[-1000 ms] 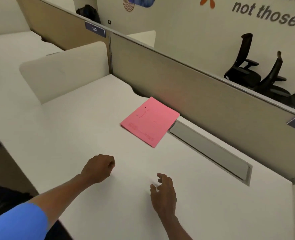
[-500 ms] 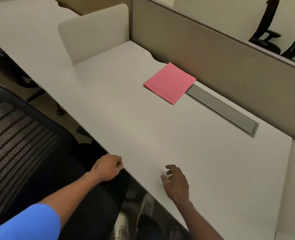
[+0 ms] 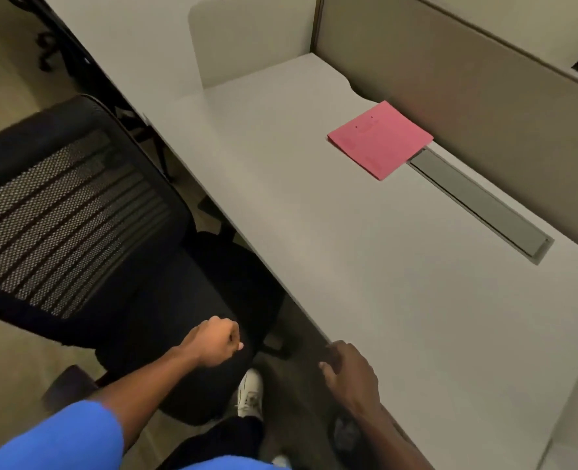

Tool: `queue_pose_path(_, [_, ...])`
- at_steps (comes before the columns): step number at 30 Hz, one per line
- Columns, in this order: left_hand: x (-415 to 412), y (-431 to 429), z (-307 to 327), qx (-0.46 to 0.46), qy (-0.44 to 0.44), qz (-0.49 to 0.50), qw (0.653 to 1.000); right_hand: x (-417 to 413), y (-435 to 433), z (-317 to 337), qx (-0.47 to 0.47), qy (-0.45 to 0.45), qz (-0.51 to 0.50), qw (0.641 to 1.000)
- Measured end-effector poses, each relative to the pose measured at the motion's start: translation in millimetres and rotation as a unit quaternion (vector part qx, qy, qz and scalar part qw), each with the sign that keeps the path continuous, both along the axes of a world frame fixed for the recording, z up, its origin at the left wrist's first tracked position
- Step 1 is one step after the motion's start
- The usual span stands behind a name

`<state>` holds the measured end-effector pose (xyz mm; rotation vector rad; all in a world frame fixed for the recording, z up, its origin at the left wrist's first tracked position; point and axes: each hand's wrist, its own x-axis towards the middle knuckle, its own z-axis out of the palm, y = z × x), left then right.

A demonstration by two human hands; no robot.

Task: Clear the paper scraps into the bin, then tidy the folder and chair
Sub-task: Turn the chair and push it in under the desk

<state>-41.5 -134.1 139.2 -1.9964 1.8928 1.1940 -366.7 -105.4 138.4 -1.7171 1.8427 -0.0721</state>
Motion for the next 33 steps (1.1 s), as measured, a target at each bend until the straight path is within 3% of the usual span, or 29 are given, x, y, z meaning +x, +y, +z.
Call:
queue_pose_path(6, [-19.9, 71.3, -9.1, 0.018, -0.004, 0.074, 0.997, -8.0, 52.7, -9.3, 0.041, -0.005, 0.075, 0.996])
queue_pose_path(16, [-35.2, 198.3, -19.3, 0.028, -0.04, 0.113, 0.992, -10.5, 128.4, -24.8, 0.072, -0.034, 0.115, 0.99])
queue_pose_path(33, [42.6, 296.4, -6.1, 0.061, -0.043, 0.22, 0.973, 74.3, 170.0, -23.0, 0.112, 0.002, 0.247, 0.963])
